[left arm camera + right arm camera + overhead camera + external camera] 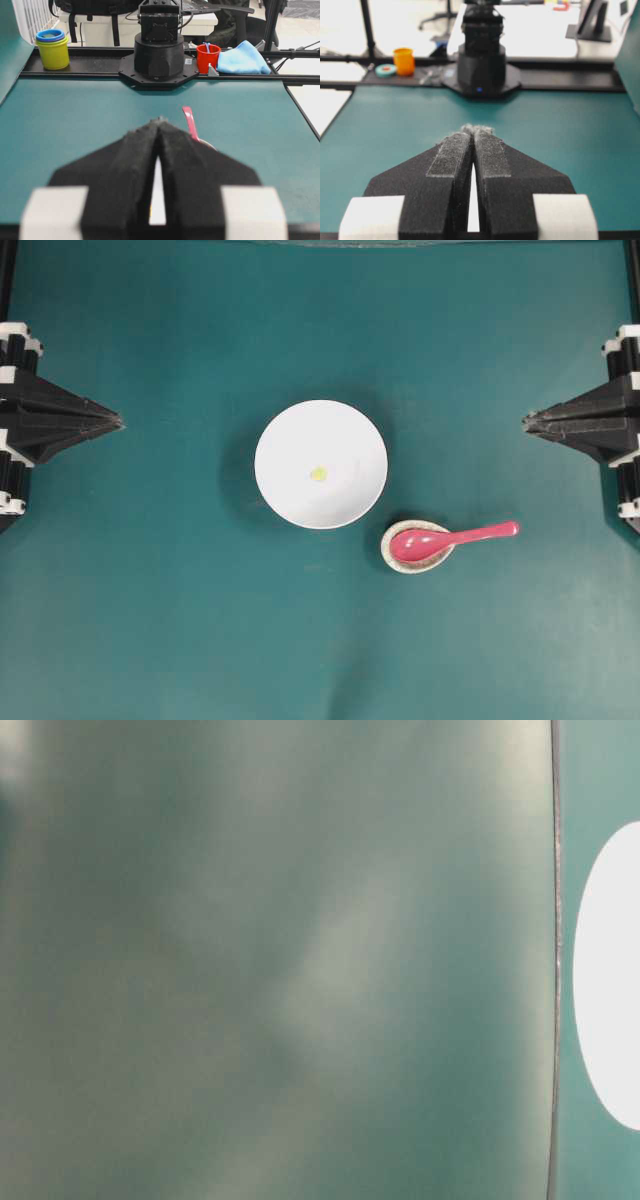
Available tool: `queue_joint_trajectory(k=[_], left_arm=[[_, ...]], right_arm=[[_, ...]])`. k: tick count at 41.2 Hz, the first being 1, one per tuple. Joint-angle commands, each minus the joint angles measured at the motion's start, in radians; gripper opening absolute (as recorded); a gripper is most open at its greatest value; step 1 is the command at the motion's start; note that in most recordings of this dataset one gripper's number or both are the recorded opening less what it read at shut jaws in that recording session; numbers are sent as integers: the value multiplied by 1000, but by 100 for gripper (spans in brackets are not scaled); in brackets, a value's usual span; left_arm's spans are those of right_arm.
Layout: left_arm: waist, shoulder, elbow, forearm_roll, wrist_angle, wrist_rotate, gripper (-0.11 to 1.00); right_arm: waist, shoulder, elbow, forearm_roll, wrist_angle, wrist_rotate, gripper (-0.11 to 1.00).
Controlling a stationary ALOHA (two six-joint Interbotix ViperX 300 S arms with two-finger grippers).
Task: Scoop the yellow hexagonal prism block from the bowl with a spoon using the right arm.
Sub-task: 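Move the right gripper over the pink spoon handle on the spoon rest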
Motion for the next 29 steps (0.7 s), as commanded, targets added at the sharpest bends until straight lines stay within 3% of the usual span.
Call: queue_joint_trajectory(k=[1, 2, 3, 15, 19, 29], left_arm=[[2, 14, -29, 5, 14, -9, -1], [3, 14, -29, 6, 26, -9, -1], [2, 14, -28, 6, 28, -9, 10], [2, 9, -31, 6, 20, -9, 9], [2, 8, -31, 6, 20, -9, 9], [2, 9, -31, 6, 31, -9, 9]], right_arm=[[-2, 5, -12, 0, -6, 2, 0], [-2, 15, -14, 0, -6, 0, 0], [-3, 18, -12, 0, -6, 2, 1], [-3, 32, -14, 2, -32, 3, 3], [-2, 32, -14, 0, -31, 3, 8], [-2, 34, -12, 3, -26, 5, 33]])
